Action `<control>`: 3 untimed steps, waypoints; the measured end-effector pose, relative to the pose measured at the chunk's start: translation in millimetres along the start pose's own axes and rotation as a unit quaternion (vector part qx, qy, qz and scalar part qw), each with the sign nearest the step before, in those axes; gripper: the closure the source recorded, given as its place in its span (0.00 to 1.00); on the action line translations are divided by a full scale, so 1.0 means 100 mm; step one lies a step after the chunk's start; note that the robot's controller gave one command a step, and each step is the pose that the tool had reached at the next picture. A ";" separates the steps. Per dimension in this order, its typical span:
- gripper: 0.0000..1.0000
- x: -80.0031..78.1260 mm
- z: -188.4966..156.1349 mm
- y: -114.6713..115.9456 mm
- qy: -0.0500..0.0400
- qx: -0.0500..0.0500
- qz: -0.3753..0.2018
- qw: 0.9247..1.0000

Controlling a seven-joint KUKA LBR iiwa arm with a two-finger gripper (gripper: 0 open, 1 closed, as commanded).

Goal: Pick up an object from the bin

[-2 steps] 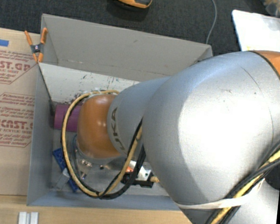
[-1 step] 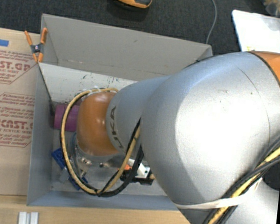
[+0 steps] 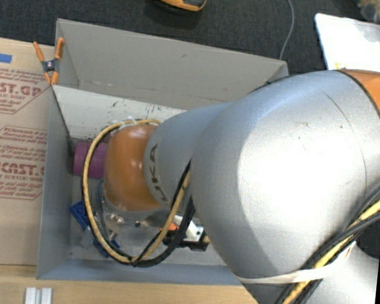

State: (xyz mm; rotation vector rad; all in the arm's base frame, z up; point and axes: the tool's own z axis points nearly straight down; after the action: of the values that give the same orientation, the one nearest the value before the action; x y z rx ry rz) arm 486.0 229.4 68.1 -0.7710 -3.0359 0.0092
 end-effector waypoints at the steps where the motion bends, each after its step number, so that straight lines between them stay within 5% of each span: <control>1: 1.00 0.01 -0.15 0.00 0.001 0.001 -0.001 1.000; 3: 1.00 0.02 -0.52 0.00 0.002 0.001 -0.001 1.000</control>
Offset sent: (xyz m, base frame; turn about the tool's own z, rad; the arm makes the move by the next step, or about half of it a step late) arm -0.0009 -0.0006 0.0133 -0.0001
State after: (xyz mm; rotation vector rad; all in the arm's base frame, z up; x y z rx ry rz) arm 484.5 230.6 120.6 -0.7652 -3.0318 0.0113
